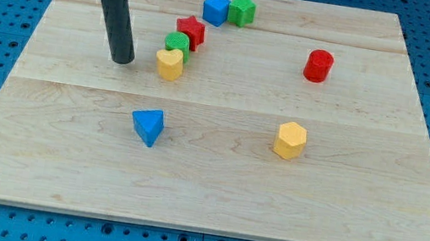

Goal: Push the yellow heart towards the center of the board

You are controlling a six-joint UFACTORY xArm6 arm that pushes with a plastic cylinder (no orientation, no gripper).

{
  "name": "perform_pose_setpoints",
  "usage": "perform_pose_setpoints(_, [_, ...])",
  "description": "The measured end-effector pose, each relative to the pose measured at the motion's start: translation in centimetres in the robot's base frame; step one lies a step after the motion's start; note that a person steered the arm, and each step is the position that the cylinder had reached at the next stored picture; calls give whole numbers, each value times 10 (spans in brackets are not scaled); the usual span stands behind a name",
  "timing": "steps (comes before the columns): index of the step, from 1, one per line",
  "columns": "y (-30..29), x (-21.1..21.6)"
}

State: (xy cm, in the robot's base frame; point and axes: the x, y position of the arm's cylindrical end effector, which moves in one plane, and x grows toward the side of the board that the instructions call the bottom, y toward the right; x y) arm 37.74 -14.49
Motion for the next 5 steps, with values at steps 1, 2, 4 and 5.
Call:
perform_pose_setpoints(1, [7, 4])
perform_pose_setpoints(2, [12, 10])
perform_pose_setpoints(4, [22, -2])
perform_pose_setpoints(5, [41, -4])
